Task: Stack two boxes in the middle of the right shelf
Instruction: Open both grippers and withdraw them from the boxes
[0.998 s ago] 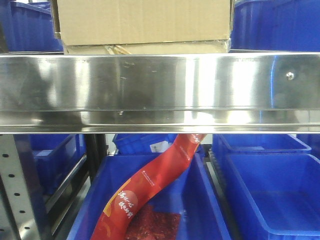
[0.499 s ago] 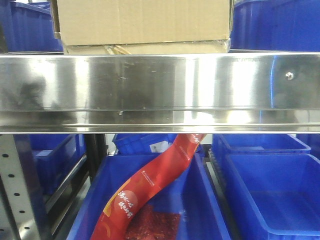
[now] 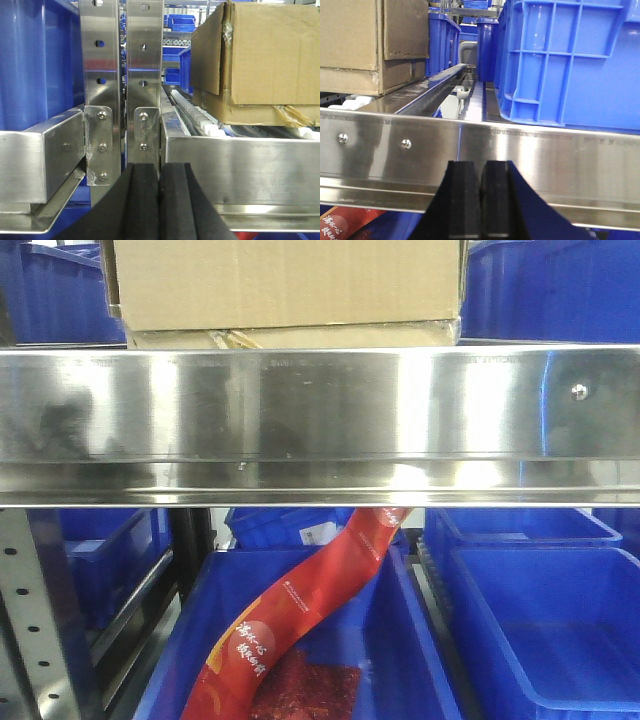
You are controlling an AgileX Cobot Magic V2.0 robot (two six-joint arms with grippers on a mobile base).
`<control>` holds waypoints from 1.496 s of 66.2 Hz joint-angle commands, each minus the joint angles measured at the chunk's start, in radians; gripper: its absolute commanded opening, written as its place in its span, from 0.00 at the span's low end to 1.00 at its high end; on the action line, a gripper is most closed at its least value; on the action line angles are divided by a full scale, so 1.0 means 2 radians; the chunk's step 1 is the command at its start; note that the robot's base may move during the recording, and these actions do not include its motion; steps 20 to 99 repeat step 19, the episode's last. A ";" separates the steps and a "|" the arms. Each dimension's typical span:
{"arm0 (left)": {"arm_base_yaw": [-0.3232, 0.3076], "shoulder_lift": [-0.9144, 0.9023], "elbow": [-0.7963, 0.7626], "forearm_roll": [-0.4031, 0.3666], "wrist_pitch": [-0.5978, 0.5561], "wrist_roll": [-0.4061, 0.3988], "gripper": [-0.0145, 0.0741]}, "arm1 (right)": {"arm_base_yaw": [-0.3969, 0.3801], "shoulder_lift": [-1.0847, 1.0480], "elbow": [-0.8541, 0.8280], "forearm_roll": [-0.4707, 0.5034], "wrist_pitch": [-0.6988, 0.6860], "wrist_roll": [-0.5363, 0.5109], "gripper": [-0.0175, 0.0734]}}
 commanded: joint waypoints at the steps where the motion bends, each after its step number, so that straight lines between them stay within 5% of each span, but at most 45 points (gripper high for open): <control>1: -0.004 -0.003 -0.001 -0.003 -0.012 0.001 0.05 | 0.000 -0.001 0.000 0.001 -0.007 -0.003 0.01; 99: -0.004 -0.003 -0.001 -0.003 -0.012 0.001 0.05 | 0.000 -0.001 0.000 0.001 -0.007 -0.003 0.01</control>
